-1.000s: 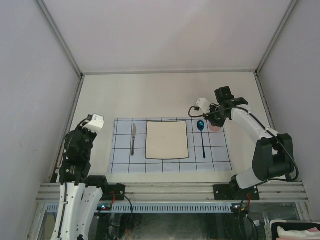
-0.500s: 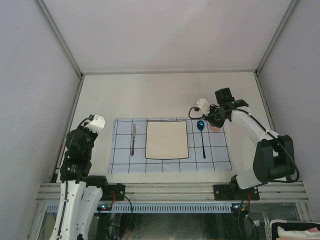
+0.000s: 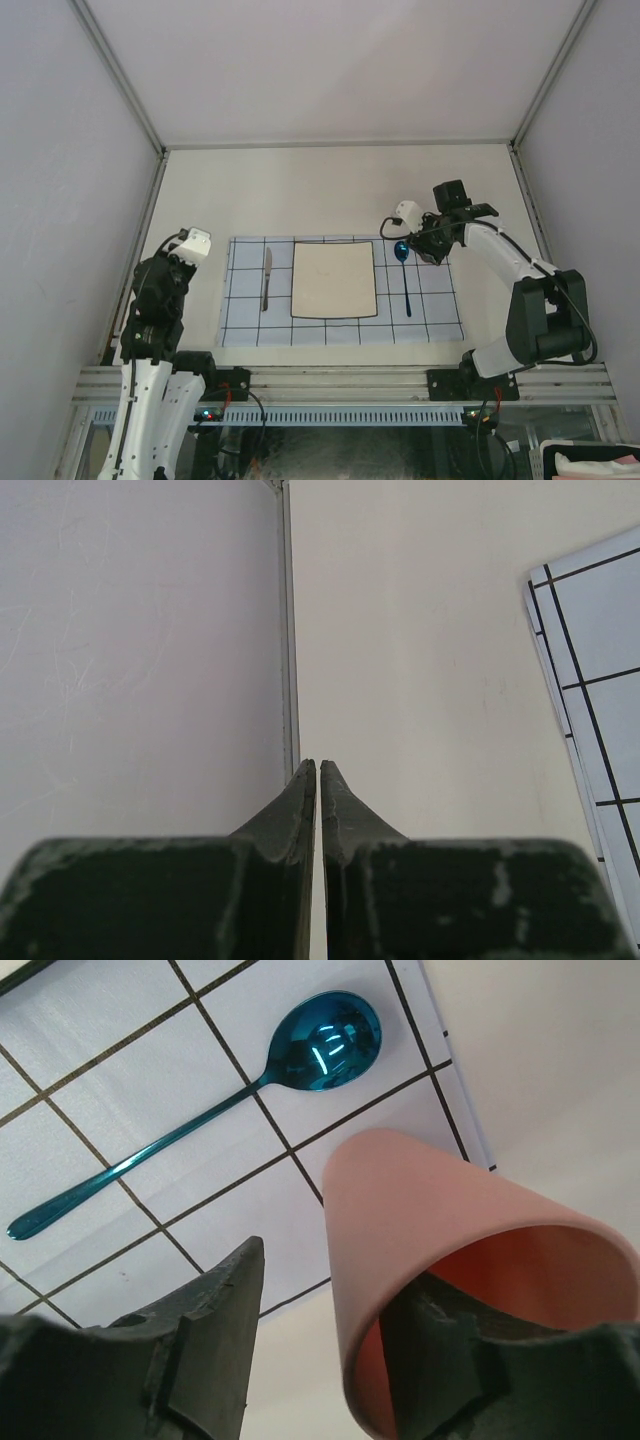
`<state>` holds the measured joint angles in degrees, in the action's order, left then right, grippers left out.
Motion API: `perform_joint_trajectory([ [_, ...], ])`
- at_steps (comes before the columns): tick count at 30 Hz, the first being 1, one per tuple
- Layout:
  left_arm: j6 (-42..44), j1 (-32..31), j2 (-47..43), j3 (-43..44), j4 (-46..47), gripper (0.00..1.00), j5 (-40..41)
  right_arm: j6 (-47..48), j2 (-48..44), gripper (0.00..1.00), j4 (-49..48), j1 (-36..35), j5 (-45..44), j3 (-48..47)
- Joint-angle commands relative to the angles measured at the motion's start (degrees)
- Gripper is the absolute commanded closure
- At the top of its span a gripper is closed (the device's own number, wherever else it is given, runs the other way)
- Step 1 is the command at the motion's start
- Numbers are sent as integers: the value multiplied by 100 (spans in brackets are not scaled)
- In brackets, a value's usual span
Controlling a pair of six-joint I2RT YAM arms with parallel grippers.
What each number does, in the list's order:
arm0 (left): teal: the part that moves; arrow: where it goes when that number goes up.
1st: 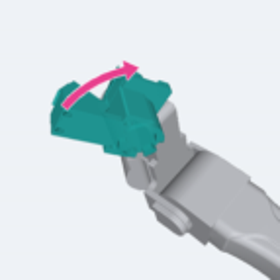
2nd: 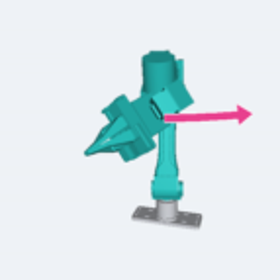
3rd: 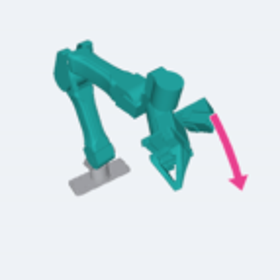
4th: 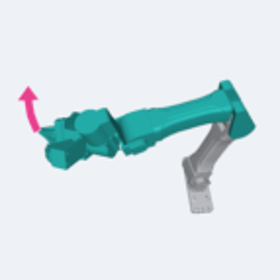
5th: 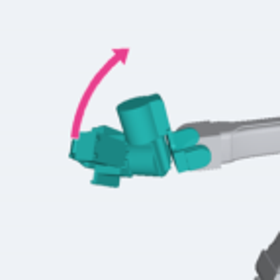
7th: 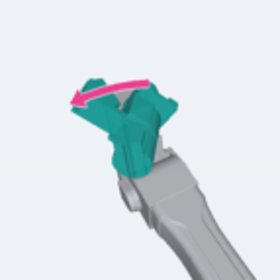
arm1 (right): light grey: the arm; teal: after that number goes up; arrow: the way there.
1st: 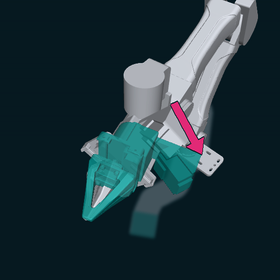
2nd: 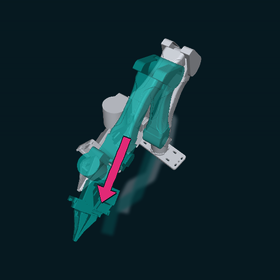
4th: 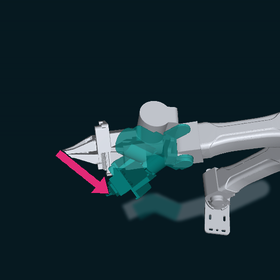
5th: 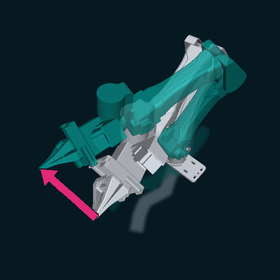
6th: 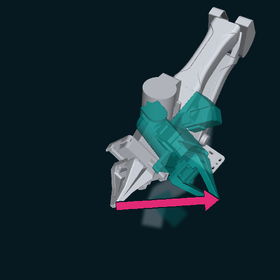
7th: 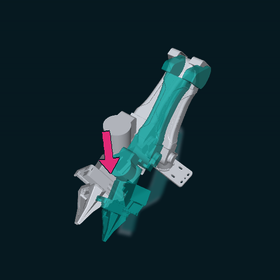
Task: Set the dinner table for one person
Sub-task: Place the cup on the napkin, then reset both arms
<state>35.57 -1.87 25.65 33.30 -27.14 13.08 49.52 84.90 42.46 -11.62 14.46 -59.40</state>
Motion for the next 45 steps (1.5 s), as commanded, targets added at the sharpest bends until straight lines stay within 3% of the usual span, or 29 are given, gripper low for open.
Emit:
perform_joint_trajectory([
  [1,31,-33,-54,103,231,92,-60,-25,-304,49,-281,43,18,-37],
  [12,41,-31,87,157,404,92,-55,-318,-909,24,-677,45,110,-156],
  [18,-83,-29,308,311,499,92,-42,-973,-1623,16,-1282,150,222,-193],
  [23,-191,-31,433,601,494,92,-42,-1731,-2377,1,-1922,345,163,-189],
  [26,-219,-33,500,812,499,90,30,-2179,-2722,0,-2175,427,-67,-245],
  [30,-225,-33,571,1203,433,86,94,-2808,-2918,0,-2511,423,-1162,-274],
  [35,-327,-33,527,1704,236,83,139,-2886,-3470,0,-2488,434,-1874,-209],
  [36,-343,-33,497,1763,210,79,153,-2853,-3639,0,-2491,448,-1898,-170],
  [41,-378,-28,173,1802,214,43,178,-2993,-4545,0,-2479,486,-1804,65],
  [45,-255,-32,-149,1781,199,28,184,-2946,-4974,0,-2303,489,-1578,95],
])
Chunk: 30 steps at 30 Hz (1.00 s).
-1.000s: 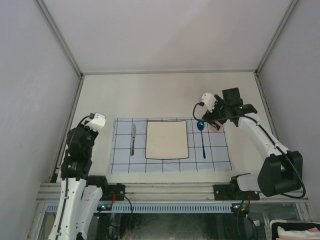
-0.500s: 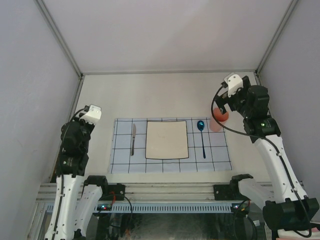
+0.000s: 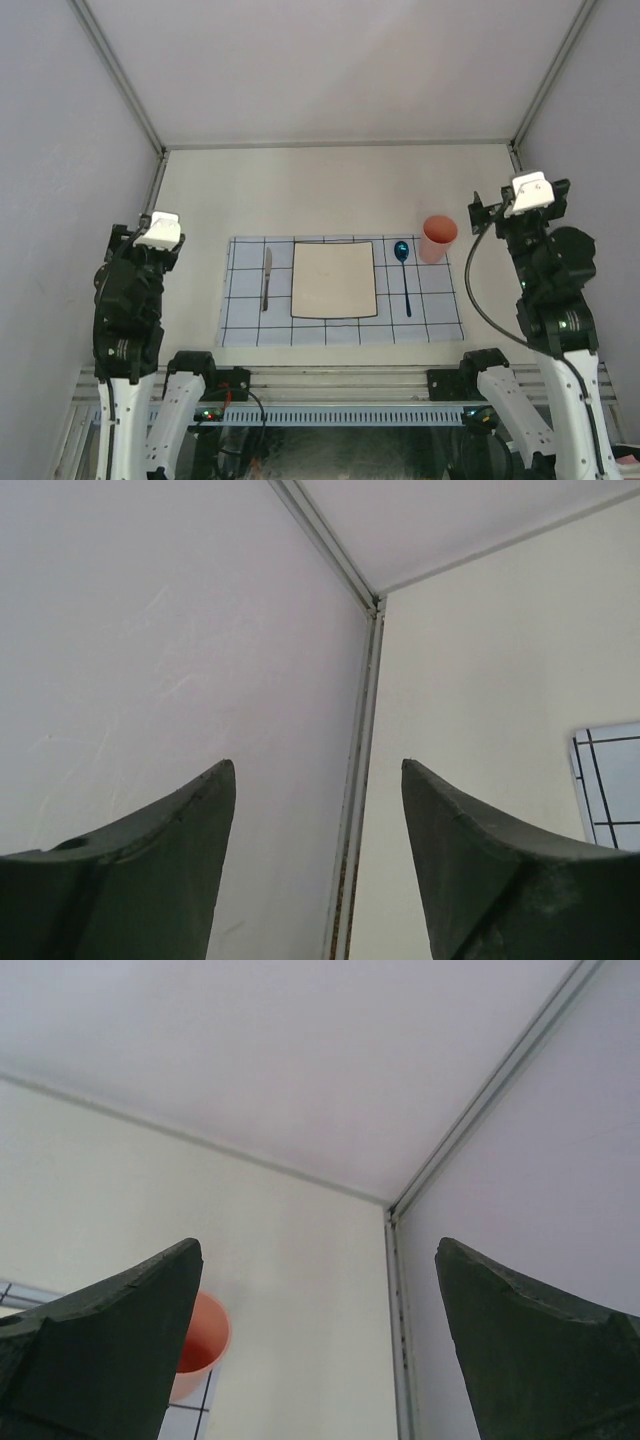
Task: Set the dinner table for one person
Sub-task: Reset both arms
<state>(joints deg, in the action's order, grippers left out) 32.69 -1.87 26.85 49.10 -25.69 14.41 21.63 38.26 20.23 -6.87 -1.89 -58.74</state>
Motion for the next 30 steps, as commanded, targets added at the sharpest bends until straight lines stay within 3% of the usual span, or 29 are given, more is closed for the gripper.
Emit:
perform_joint_trajectory([
  [1,87,-33,-357,198,48,26,74,-125,-394,0,-28,18,76,29],
  [7,464,-31,-905,78,-79,23,234,537,-659,0,231,19,-23,213],
  [19,973,-33,-1752,-691,-58,19,359,881,-1715,0,496,15,-16,806],
  [24,841,-33,-1733,-813,-23,17,335,928,-1717,0,1132,13,994,859],
  [30,1140,-31,-1808,-1026,-29,17,511,1135,-1424,0,1294,2,1134,945],
])
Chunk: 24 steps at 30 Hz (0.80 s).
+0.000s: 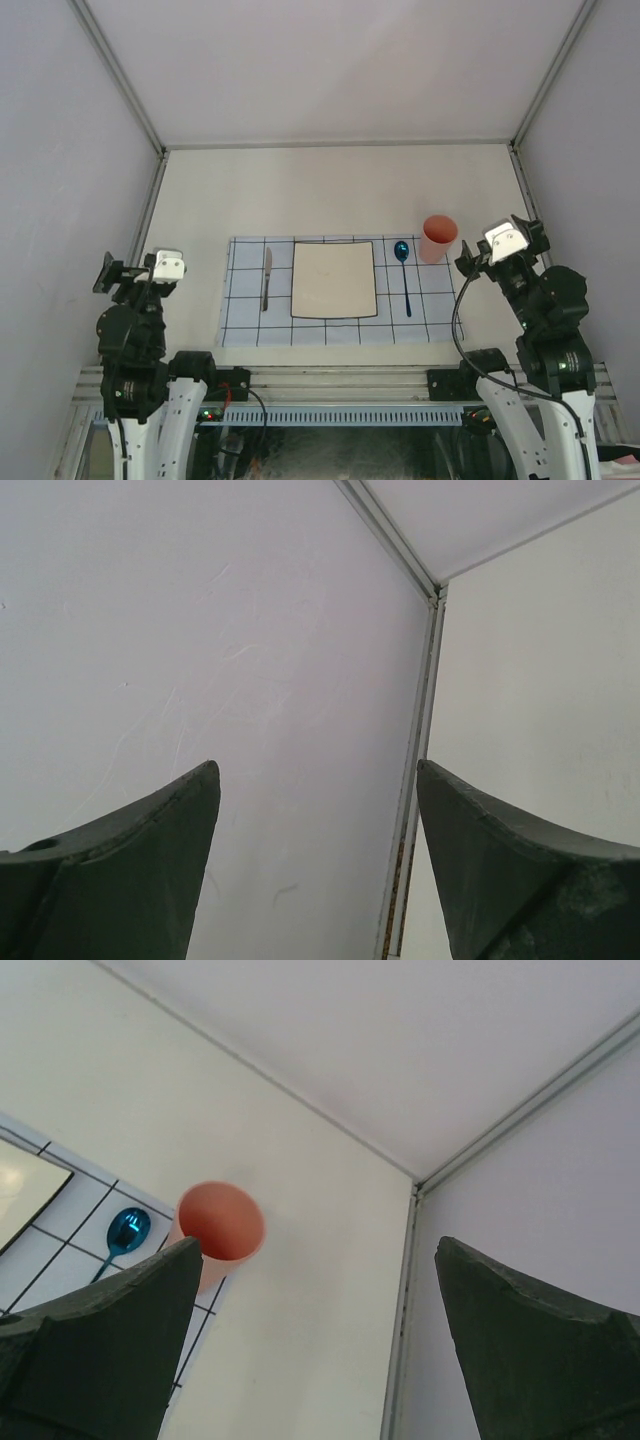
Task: Set the dinner table for one person
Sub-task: Reset both arms
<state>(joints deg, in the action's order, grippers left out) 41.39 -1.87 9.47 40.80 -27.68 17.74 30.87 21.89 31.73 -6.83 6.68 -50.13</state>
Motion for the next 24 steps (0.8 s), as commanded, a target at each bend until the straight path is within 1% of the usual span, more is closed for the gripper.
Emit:
perform_joint_trajectory([
  [1,343,-31,-129,-314,209,17,207,277,233,0,163,-4,223,158],
  [4,480,-30,-324,-665,344,16,234,354,111,0,52,5,-16,501],
  [7,360,-33,-448,-833,367,16,222,234,-181,0,-50,23,-133,800],
  [12,187,-33,-526,-958,482,16,429,-341,-712,0,-293,93,-322,1134],
  [14,-31,-33,-585,-955,470,16,471,-557,-855,0,-251,167,-327,1186],
  [18,-647,-33,-738,-799,360,14,194,-936,-1241,0,-233,191,-309,1281],
  [21,-1274,-33,-723,-446,169,8,-208,-1548,-1454,0,-336,190,-450,1292],
  [23,-1720,-32,-700,-192,-11,1,-485,-1962,-1555,0,-384,193,-618,1289],
  [24,-1949,-33,-694,-101,-73,1,-617,-2107,-1582,0,-377,194,-660,1293],
])
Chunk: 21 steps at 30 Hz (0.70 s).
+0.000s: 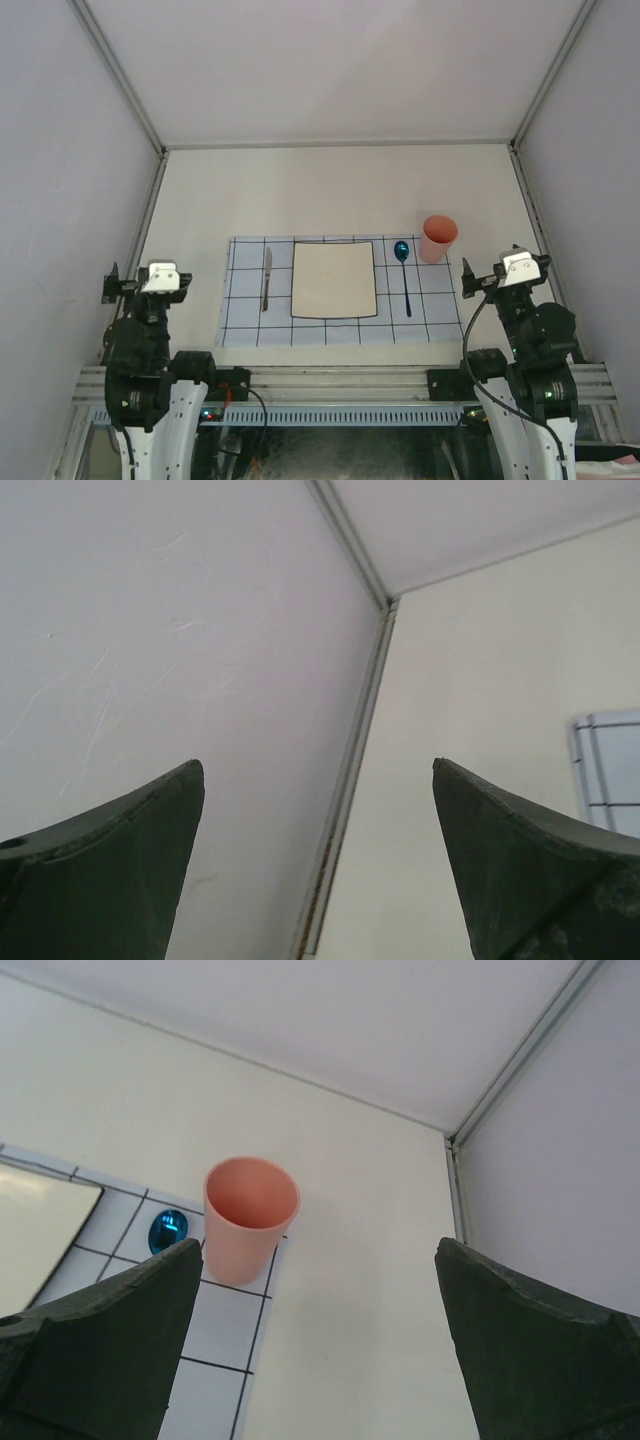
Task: Set the dinner table for one person
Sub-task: Reset both arms
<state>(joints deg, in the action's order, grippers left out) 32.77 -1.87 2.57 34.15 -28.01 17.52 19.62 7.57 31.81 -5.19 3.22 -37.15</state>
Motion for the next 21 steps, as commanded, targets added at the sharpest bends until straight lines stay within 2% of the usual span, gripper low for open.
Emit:
perform_joint_trajectory([
  [1,-1274,-28,-10,631,-117,1,-716,-1054,-174,0,-369,27,-339,-6],
  [5,-2131,-29,-118,575,-101,1,-638,-1338,-327,0,-251,35,-442,11],
  [10,-2365,-30,-374,289,173,1,-513,-1207,-739,0,-251,33,-138,64],
  [15,-2738,-33,-812,-48,432,8,-554,-1474,-1001,0,-356,28,-31,182],
  [18,-2765,-31,-1173,-447,623,19,-488,-1999,-1038,0,-200,35,-10,247],
  [19,-2789,-30,-1311,-569,683,18,-418,-2242,-1059,0,-154,31,-64,262],
  [21,-2805,-28,-1512,-695,594,9,-373,-2382,-1098,0,-142,36,-53,329],
])
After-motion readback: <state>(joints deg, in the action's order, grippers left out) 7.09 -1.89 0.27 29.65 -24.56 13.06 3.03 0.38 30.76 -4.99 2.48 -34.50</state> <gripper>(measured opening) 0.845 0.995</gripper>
